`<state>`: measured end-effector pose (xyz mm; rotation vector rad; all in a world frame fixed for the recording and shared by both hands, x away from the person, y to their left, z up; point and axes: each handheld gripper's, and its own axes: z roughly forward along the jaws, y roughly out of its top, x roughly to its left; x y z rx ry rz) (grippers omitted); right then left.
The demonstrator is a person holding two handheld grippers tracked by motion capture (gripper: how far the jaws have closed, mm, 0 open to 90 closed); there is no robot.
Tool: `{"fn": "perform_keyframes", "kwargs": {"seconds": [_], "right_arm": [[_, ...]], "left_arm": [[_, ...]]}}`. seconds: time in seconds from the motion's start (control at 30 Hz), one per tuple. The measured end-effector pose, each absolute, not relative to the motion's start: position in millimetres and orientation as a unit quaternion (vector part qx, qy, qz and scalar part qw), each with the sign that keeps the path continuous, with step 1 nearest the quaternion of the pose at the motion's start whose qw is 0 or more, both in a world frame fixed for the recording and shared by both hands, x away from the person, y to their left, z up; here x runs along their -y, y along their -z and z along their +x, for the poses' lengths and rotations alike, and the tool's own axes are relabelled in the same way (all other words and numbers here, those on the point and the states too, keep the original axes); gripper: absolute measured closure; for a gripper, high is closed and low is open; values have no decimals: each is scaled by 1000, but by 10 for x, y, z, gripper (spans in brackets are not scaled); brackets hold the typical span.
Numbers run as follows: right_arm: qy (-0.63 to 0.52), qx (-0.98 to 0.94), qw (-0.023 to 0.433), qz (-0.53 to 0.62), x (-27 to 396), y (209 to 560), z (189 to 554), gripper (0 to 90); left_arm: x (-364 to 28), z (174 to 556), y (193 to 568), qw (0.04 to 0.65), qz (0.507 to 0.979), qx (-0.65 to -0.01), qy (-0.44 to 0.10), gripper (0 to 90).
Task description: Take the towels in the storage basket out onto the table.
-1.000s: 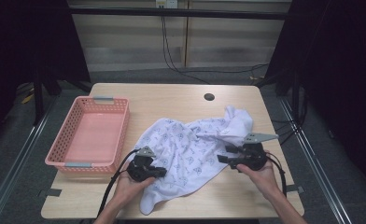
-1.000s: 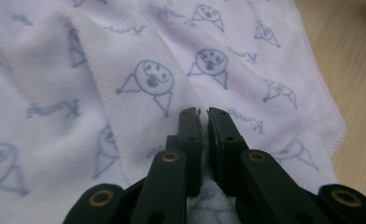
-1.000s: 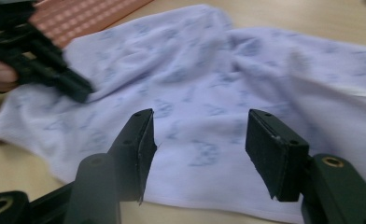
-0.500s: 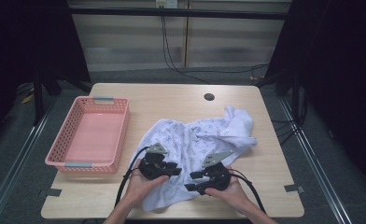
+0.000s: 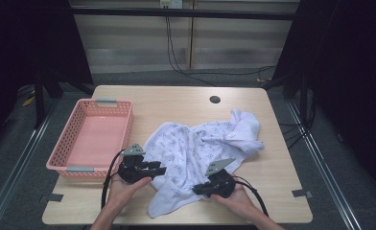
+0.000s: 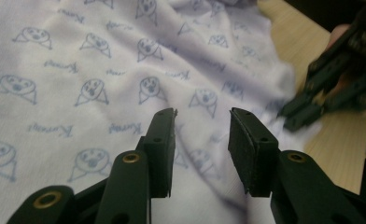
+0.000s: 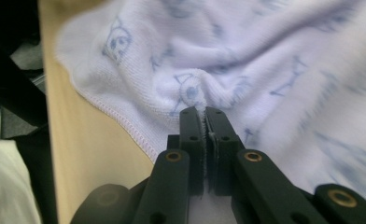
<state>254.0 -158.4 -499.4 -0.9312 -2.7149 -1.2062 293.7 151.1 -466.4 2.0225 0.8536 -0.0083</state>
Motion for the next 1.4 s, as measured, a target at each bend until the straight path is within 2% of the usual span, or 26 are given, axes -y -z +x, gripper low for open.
{"fn": "perform_keyframes", "kwargs": {"seconds": [0.03, 0.1, 0.17, 0.33, 0.53, 0.63, 0.73, 0.77, 0.93, 0.97, 1.03, 1.1, 1.17, 1.23, 1.27, 1.3, 1.33, 1.4], "right_arm": [[381, 867, 1, -321, 1800, 4982, 2580, 867], [378, 866, -5, -328, 1887, 4979, 2595, 867], [371, 857, -20, -358, 2218, 4972, 2624, 867], [364, 840, -47, -399, 2632, 4968, 2697, 862], [354, 828, -77, -428, 2838, 4963, 2862, 847], [355, 820, -90, -440, 2877, 4962, 2931, 785], [366, 814, -101, -440, 2875, 4892, 2883, 644], [374, 810, -108, -439, 2869, 4822, 2777, 578], [391, 815, -97, -417, 2838, 4747, 2503, 539], [396, 817, -90, -409, 2822, 4751, 2464, 535], [396, 828, -73, -391, 2745, 4788, 2382, 521], [384, 841, -60, -375, 2639, 4859, 2369, 512], [382, 843, -55, -374, 2608, 4882, 2383, 512], [377, 848, -50, -369, 2551, 4917, 2420, 531], [377, 851, -50, -362, 2518, 4920, 2431, 605], [391, 850, -37, -350, 2480, 4909, 2450, 777], [394, 850, -34, -348, 2468, 4896, 2454, 841], [405, 847, -33, -343, 2443, 4851, 2479, 888]], "left_arm": [[-1527, 2931, 4682, 449, 823, -347, 2, 599], [-1526, 2925, 4687, 448, 823, -349, 1, 595], [-1529, 2920, 4690, 445, 825, -349, -4, 590], [-1523, 2918, 4726, 434, 831, -348, 0, 577], [-1523, 2849, 4782, 416, 845, -337, 6, 575], [-1563, 2782, 4810, 412, 853, -321, 16, 574], [-1589, 2713, 4853, 407, 859, -308, 28, 553], [-1587, 2688, 4861, 397, 865, -305, 23, 518], [-1527, 2611, 4922, 372, 882, -287, 21, 490], [-1492, 2598, 4919, 367, 890, -272, 11, 502], [-1446, 2587, 4923, 364, 895, -259, 9, 741], [-1413, 2586, 4902, 371, 891, -261, 4, 833], [-1414, 2617, 4840, 397, 880, -262, 6, 837], [-1415, 2654, 4753, 425, 865, -266, 11, 839], [-1413, 2663, 4717, 429, 863, -268, 5, 838], [-1404, 2681, 4664, 442, 856, -267, 4, 835], [-1376, 2705, 4594, 456, 850, -264, -1, 834], [-1327, 2740, 4511, 467, 846, -257, -4, 828]]}}
